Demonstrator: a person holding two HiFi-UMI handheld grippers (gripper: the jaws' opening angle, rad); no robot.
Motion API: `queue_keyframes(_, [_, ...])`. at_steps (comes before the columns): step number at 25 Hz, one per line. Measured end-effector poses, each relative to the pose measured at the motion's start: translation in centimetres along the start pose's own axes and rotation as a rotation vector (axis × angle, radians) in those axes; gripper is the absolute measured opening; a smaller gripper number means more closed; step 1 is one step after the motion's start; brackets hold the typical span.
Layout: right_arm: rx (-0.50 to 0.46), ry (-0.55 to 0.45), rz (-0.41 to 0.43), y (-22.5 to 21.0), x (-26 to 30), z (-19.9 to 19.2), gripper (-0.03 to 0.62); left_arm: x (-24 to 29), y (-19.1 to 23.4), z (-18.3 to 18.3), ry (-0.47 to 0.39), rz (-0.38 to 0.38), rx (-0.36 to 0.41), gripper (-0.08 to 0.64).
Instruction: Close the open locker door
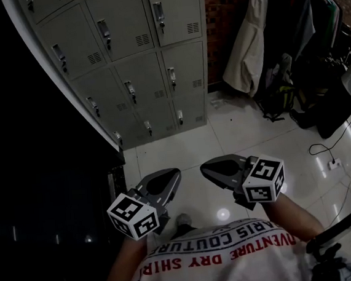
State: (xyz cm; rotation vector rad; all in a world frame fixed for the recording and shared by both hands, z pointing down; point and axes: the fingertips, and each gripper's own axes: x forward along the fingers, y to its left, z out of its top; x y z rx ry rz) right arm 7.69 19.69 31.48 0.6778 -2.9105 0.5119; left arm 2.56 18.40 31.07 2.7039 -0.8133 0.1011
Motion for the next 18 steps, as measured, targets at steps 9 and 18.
queue_keyframes(9, [-0.02, 0.006, 0.007, 1.0, 0.0, 0.0, -0.003, -0.7, -0.8, -0.1, -0.002, 0.003, 0.006, 0.005])
queue_keyframes(18, [-0.014, 0.007, 0.006, 0.8, -0.5, -0.3, -0.003, -0.4, -1.4, -0.3, -0.001, -0.005, 0.01, 0.005])
